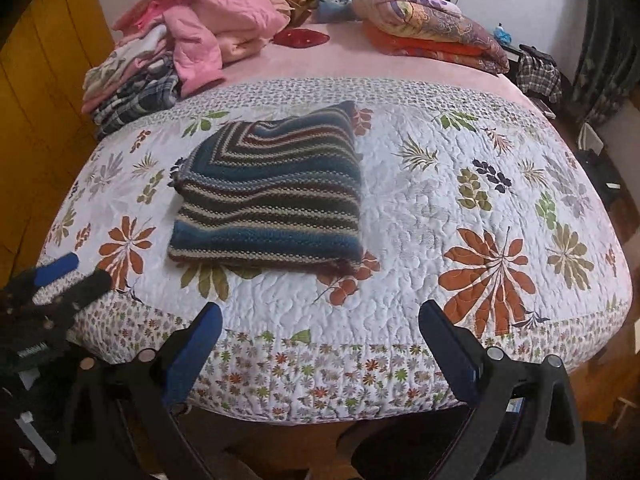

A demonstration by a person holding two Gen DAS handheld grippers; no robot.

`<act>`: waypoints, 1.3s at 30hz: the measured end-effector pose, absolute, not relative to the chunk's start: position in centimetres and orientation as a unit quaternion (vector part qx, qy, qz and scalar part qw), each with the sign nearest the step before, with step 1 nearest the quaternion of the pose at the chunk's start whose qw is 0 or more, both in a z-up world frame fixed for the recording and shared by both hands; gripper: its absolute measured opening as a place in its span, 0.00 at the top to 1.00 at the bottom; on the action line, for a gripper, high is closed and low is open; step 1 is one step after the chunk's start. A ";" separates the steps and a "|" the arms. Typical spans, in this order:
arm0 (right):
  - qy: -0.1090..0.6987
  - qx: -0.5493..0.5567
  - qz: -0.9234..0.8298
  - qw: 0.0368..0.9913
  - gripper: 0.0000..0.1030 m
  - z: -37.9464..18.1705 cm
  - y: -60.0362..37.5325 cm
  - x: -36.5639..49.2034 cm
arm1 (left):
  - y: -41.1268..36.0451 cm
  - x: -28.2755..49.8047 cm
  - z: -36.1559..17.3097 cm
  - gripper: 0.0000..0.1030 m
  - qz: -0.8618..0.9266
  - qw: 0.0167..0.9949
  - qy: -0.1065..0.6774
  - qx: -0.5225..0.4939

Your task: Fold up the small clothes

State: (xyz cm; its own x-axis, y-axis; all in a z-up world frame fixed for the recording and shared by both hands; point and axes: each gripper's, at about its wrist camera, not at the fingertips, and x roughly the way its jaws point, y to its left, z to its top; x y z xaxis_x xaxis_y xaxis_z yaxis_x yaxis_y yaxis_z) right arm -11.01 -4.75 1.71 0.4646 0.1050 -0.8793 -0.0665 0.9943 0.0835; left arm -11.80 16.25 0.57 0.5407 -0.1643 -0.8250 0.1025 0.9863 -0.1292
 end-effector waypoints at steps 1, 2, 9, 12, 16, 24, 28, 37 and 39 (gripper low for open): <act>0.515 0.021 0.049 0.855 0.04 1.8 -4.8 -11.0 | 16.2 -11.8 0.5 0.07 -0.077 0.877 0.474 -0.033; 0.515 0.023 0.047 0.856 0.04 1.8 -4.8 -10.9 | 16.2 -11.8 0.5 0.07 -0.077 0.876 0.475 -0.033; 0.518 0.028 0.050 0.854 0.04 2.1 -4.7 -10.7 | 16.2 -11.5 0.4 0.07 -0.077 0.876 0.475 -0.027; 0.517 0.013 0.050 0.854 0.04 2.1 -4.2 -10.8 | 16.0 -11.4 0.3 0.07 -0.082 0.872 0.481 -0.031; 0.520 0.010 0.046 0.853 0.04 2.1 -4.2 -10.7 | 15.8 -11.3 0.2 0.07 -0.081 0.872 0.482 -0.028; 0.531 0.005 0.033 0.847 0.04 1.6 -4.4 -10.4 | 15.0 -11.1 0.2 0.07 -0.081 0.874 0.479 -0.016; 0.530 -0.001 0.020 0.847 0.04 1.5 -4.5 -10.3 | 14.3 -11.2 0.3 0.07 -0.090 0.873 0.480 -0.006; 0.534 0.004 0.009 0.845 0.04 1.3 -4.9 -10.0 | 14.2 -10.7 -0.1 0.07 -0.088 0.868 0.488 -0.019; 0.536 0.009 0.008 0.844 0.04 1.3 -5.1 -10.0 | 14.2 -10.7 -0.1 0.07 -0.085 0.869 0.487 -0.018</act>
